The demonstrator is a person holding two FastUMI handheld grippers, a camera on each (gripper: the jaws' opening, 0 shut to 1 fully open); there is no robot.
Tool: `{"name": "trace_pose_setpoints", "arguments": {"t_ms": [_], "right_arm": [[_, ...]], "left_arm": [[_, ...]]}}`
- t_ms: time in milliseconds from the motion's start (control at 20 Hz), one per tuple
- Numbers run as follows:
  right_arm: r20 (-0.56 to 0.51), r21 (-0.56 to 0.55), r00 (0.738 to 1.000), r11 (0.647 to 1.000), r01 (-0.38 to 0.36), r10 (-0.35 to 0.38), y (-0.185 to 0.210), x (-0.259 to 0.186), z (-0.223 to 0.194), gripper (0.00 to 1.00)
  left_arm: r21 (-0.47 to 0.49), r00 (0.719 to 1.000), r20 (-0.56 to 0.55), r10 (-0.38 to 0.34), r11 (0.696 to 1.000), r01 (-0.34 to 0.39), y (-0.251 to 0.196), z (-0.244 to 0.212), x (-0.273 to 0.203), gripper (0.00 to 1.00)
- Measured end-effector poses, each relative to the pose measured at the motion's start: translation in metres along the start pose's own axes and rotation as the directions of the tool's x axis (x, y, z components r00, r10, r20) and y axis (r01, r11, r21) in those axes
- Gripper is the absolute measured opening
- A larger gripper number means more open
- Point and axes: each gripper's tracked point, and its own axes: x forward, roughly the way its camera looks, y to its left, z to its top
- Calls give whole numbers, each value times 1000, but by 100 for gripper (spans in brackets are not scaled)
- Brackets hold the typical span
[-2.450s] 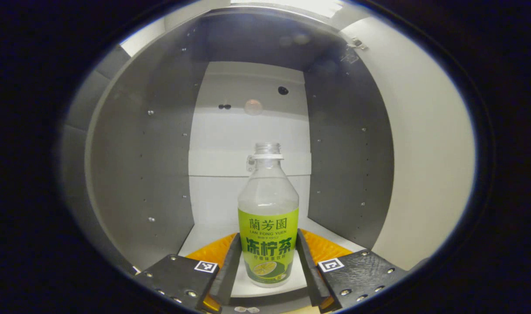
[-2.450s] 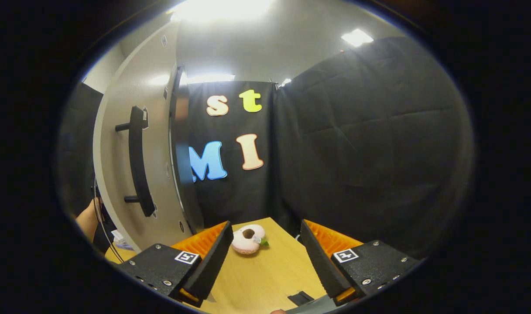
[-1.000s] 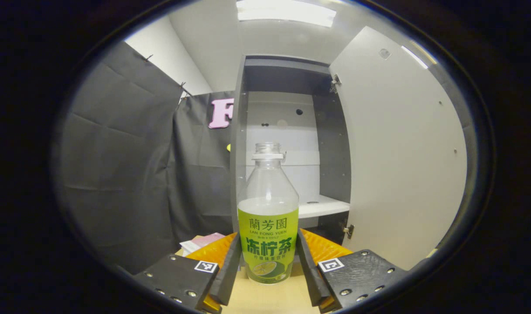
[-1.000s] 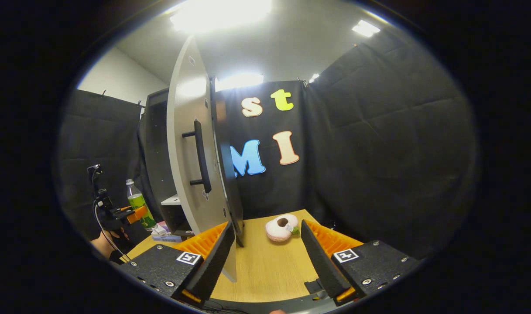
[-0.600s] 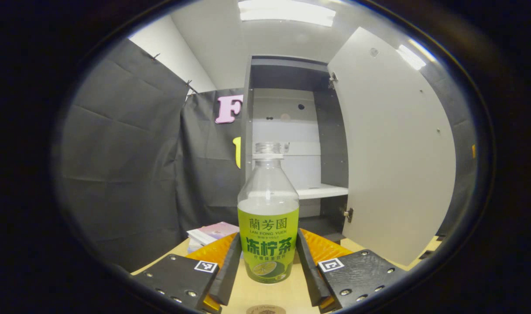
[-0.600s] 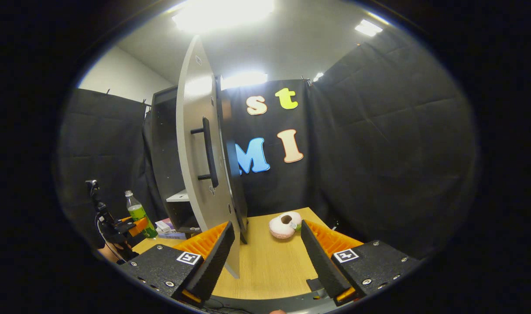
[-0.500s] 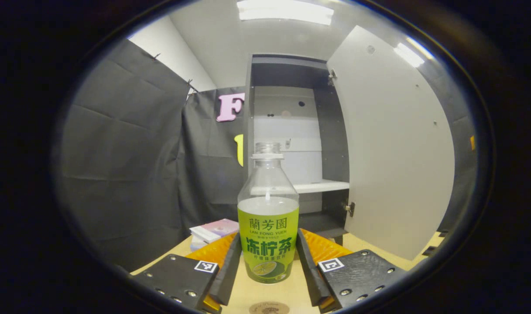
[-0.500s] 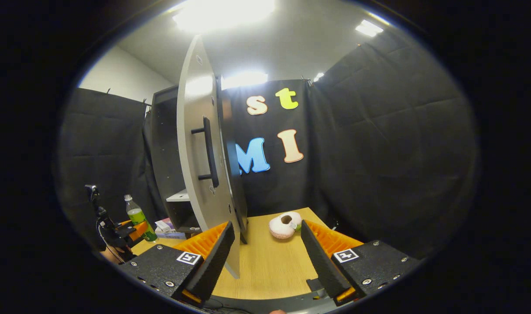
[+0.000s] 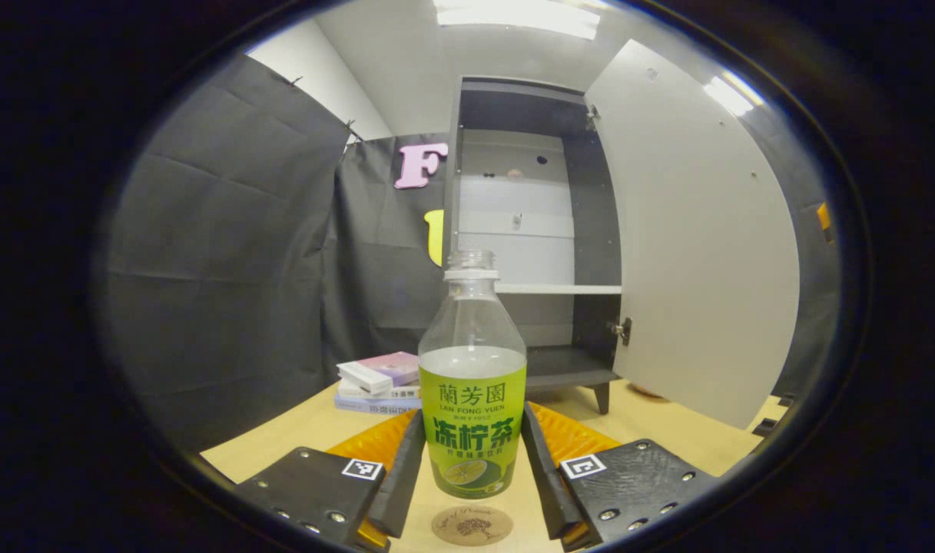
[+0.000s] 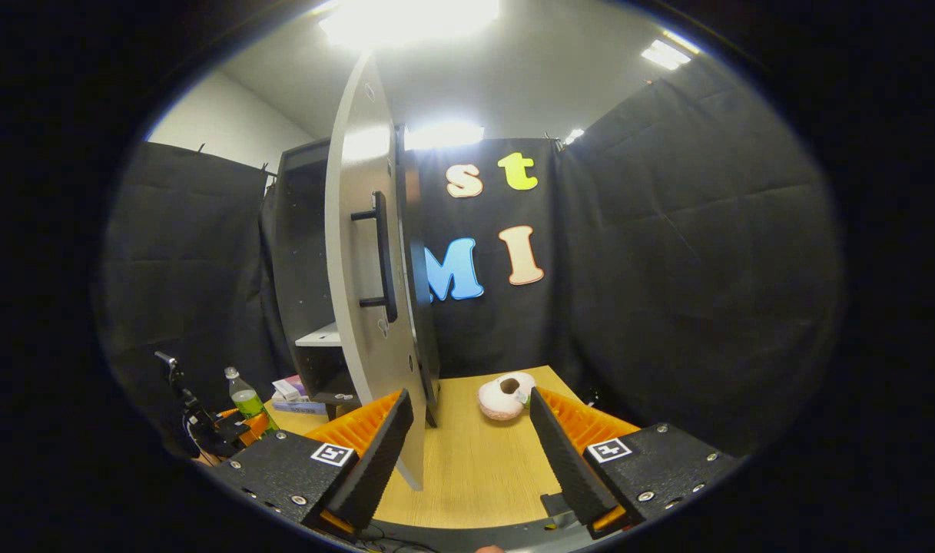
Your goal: Open the cabinet door with the right hand, grasp the bottle in the cabinet with the left hand and place it on the coaster, then close the cabinet door with the right hand.
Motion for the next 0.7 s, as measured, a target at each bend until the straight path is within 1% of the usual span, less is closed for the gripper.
{"name": "trace_pose_setpoints", "arguments": {"t_ms": [200, 350, 400, 450, 700], "right_arm": [[-26, -4, 1000, 1000, 2, -2, 0, 5, -11, 94], [-46, -18, 999, 1000, 7, -8, 0, 8, -21, 95], [-52, -26, 999, 1000, 11, -12, -1, 7, -24, 95], [-57, -32, 998, 999, 14, -16, -1, 9, -26, 94], [-88, -63, 996, 998, 15, -20, 0, 14, -37, 95]], "left_arm": [[-6, 1000, -19, -7, 1000, 7, -5, -25, -3, 69], [-12, 999, -33, 1, 1000, -1, -4, -47, 0, 69], [-14, 999, -37, 1, 1000, -2, -4, -53, 0, 73], [-13, 999, -43, 4, 1000, -4, -3, -57, 2, 68], [-14, 998, -56, 6, 1000, -7, -9, -81, 7, 69]]}}
